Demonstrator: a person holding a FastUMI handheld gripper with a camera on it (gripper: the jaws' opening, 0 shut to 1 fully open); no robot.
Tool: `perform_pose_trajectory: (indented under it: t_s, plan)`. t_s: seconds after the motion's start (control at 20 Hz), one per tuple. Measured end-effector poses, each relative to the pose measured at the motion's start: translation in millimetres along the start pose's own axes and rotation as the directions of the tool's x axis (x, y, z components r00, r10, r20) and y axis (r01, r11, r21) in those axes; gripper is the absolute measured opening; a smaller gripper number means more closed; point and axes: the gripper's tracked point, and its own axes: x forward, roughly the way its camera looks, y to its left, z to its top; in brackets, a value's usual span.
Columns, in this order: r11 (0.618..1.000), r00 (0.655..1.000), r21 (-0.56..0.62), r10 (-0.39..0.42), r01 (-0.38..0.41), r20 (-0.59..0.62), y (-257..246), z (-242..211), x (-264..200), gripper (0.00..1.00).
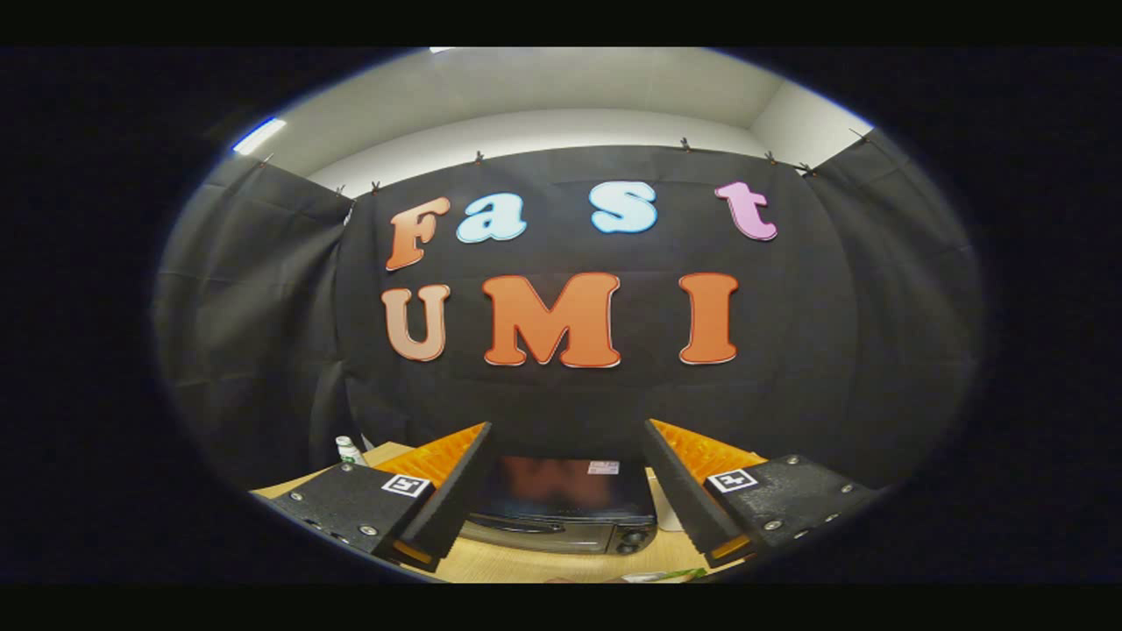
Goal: Open the toaster oven, put the food inside, and close the toaster oven door.
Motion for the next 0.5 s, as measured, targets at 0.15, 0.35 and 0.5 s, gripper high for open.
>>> perform_pose_trajectory:
  t_s: [0.15, 0.35, 0.5]
  plan:
    - [1.0, 0.998, -0.014, 0.021, -0.021, -0.056, 15, -26, 14, 0.99]
    - [0.999, 0.986, -0.013, 0.049, -0.052, -0.162, 37, -69, 34, 0.99]
    - [0.997, 0.971, -0.018, 0.066, -0.072, -0.228, 52, -101, 48, 0.99]
